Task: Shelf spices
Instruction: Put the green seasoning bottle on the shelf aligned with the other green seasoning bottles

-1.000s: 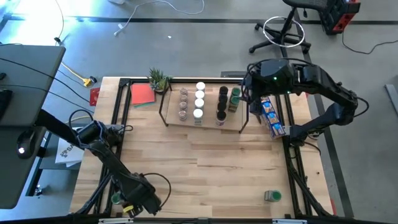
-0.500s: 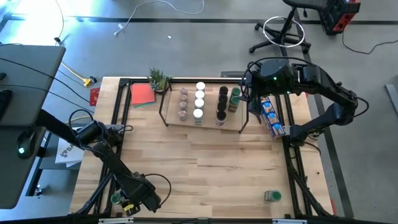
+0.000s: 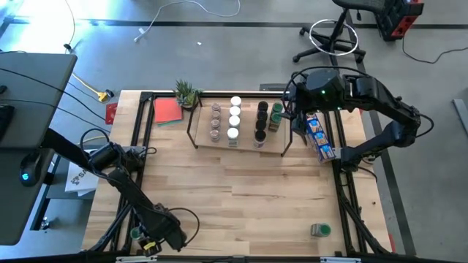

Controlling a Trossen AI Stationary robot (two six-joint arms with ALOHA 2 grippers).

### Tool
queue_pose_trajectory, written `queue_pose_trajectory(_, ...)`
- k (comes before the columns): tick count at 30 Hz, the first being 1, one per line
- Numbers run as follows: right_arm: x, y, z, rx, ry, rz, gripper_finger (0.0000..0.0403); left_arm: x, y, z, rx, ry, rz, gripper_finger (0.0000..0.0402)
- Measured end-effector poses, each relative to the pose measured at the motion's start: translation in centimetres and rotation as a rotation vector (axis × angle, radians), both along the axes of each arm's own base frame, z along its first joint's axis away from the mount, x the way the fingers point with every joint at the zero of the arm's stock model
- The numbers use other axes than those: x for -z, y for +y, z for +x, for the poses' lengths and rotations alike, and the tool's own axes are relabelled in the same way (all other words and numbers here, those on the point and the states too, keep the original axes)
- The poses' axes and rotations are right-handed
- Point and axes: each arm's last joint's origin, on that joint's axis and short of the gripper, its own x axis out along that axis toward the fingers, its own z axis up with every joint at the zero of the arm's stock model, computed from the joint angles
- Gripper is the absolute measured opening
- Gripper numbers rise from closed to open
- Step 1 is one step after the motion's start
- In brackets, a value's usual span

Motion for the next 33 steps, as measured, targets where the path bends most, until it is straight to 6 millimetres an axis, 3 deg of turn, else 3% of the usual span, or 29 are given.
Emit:
queue_pose_trajectory(6,0.0,0.0,0.0,0.0,0.0,0.0,0.0252,0.0,0.0,-0.1,0.006,0.001,0.004,0.0198)
queue_pose_trajectory(10,0.0,0.1,-0.1,-0.002,0.005,0.002,0.0252,-0.1,0.5,0.4,0.009,0.002,0.001,0.0198)
queue_pose_trajectory(14,-0.8,0.4,-1.2,0.01,-0.01,0.021,0.0252,-1.6,2.0,1.9,0.039,-0.005,0.009,0.0198)
queue_pose_trajectory(18,-2.0,0.8,-3.2,0.021,-0.071,0.03,0.0252,-3.6,5.1,5.1,0.097,-0.098,0.017,0.0198)
queue_pose_trajectory(22,-2.7,1.0,-5.0,0.054,-0.128,0.064,0.0252,-4.6,10.1,9.3,0.082,-0.219,0.011,0.0198)
queue_pose_trajectory(28,-3.5,1.4,-7.7,0.112,-0.199,0.125,0.0252,-3.5,17.7,15.1,0.151,-0.317,0.071,0.0198)
queue_pose_trajectory(33,-3.8,1.6,-9.7,0.179,-0.227,0.152,0.0252,-2.6,20.4,19.3,0.228,-0.357,0.041,0.0198)
